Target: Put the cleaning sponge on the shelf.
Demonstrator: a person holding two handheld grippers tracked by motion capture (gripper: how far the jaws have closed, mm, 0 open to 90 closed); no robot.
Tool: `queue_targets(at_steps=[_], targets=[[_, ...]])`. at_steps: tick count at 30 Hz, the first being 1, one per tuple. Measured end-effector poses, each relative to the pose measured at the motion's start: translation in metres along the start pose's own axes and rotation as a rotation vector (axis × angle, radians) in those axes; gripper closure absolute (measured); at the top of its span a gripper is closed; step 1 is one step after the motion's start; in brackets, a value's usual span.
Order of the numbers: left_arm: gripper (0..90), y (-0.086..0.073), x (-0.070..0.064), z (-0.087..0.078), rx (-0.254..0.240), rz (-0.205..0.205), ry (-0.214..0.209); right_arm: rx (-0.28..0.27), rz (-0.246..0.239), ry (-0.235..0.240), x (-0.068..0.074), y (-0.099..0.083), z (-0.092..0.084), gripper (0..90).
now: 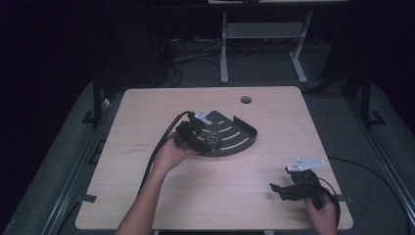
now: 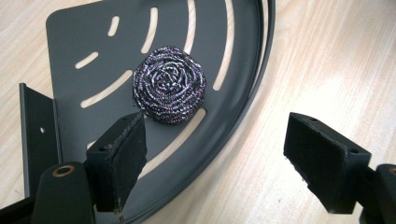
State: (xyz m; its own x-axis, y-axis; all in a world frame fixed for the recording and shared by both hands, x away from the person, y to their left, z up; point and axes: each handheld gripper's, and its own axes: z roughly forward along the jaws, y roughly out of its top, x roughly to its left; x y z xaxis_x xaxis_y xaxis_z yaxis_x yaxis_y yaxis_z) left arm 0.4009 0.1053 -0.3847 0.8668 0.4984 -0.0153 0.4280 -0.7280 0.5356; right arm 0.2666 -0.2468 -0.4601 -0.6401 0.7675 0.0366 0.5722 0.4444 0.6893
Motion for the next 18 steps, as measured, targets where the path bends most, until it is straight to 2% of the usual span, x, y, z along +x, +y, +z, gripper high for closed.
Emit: queue_targets(at_steps=[10, 13, 18], targets=[[20.7, -0.013, -0.006, -0.006, -0.003, -0.004, 0.01, 0.003, -0.006, 0.0, -0.001, 0.0, 0.001, 14.0], [20.7, -0.021, -0.008, -0.007, -0.012, -0.02, 0.01, 0.004, -0.005, -0.002, 0.0, 0.0, 0.001, 14.0], [20.7, -0.027, -0.012, -0.009, -0.016, -0.014, 0.008, 0.004, -0.013, -0.003, 0.001, 0.001, 0.002, 14.0]])
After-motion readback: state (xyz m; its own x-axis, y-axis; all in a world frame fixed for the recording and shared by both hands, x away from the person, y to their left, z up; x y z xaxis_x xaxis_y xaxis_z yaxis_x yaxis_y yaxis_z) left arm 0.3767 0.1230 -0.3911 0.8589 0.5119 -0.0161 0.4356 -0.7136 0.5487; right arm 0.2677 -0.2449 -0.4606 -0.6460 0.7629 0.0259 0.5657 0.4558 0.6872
